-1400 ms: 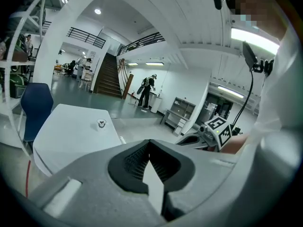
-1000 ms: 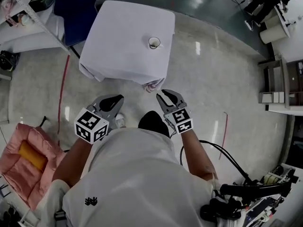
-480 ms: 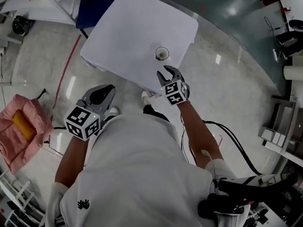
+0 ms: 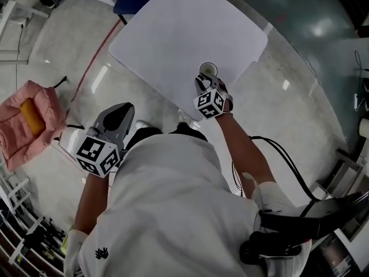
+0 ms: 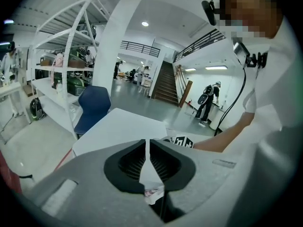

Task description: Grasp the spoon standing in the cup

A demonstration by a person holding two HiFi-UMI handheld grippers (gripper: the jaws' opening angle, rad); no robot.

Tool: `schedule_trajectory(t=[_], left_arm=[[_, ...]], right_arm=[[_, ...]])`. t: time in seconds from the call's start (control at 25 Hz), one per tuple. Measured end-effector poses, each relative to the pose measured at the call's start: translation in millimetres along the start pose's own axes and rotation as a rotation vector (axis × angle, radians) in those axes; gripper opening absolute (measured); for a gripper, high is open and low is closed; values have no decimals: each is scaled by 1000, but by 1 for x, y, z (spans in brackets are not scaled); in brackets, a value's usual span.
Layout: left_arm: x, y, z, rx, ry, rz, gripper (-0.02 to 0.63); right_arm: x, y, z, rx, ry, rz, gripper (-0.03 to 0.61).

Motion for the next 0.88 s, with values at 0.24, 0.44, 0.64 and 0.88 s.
schedule_trajectory(t=[0.24, 0.44, 0.64, 0.88], left_arm=[[10, 3, 5, -17, 17, 52, 14], [21, 7, 10, -34, 3, 46, 14], [34, 17, 11, -58, -9, 3, 14], [56, 43, 16, -87, -27, -46, 14]], right_arm=[[2, -5, 6, -1, 37, -21, 52], [-2, -2, 10, -4, 28, -30, 49], [-7, 16, 21, -22, -45, -60, 48], [-10, 47, 50, -42, -83, -148, 48]])
Point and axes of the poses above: the fingertips, and each gripper's own axes: y backward along the fingers, x to its left, z out of its top, the point moved 9 cm from there along y, backward along the fingers, and after that the axes turned 8 degrees about y, right-handed, at the moved point
